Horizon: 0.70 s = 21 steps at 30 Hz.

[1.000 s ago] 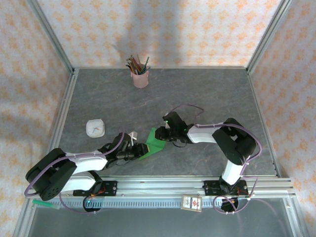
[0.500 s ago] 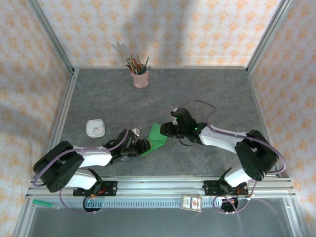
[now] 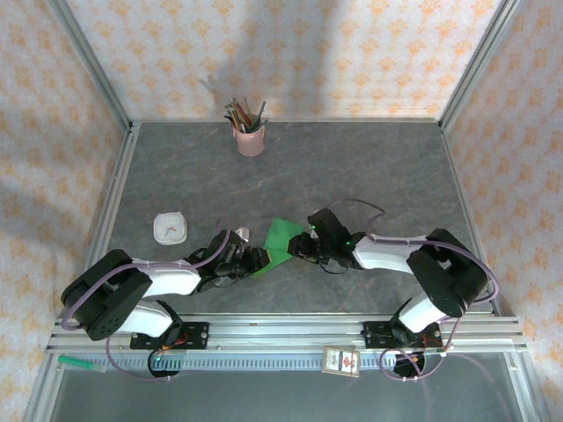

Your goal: Fold a paper plane with a square sheet of paper (pick it up from the middle)

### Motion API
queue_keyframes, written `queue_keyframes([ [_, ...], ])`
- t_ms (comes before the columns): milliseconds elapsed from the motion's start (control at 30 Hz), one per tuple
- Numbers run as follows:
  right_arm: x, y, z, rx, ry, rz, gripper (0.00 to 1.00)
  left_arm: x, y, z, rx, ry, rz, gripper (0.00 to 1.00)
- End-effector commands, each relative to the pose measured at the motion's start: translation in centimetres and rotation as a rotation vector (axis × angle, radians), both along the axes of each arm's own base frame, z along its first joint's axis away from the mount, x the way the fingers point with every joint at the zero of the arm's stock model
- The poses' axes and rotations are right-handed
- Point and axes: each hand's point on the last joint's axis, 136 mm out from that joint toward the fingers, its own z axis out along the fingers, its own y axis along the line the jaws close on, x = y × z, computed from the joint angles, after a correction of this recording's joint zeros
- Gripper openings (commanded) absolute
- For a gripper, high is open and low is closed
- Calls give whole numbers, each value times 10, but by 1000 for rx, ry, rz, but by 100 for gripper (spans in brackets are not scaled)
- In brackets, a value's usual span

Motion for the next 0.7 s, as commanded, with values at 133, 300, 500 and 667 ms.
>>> queue_keyframes([
  [133, -2, 6, -5, 26, 9, -8, 37, -4, 9, -12, 49, 24, 28, 35],
  [300, 0, 8, -6, 39, 14, -16, 31, -4, 9, -12, 47, 23, 27, 35],
  [500, 2, 6, -8, 24, 10, -28, 25, -3, 8, -11, 46, 21, 23, 35],
  [667, 2, 6, -7, 36, 14, -35, 15, -2, 6, -10, 45, 13, 15, 35],
])
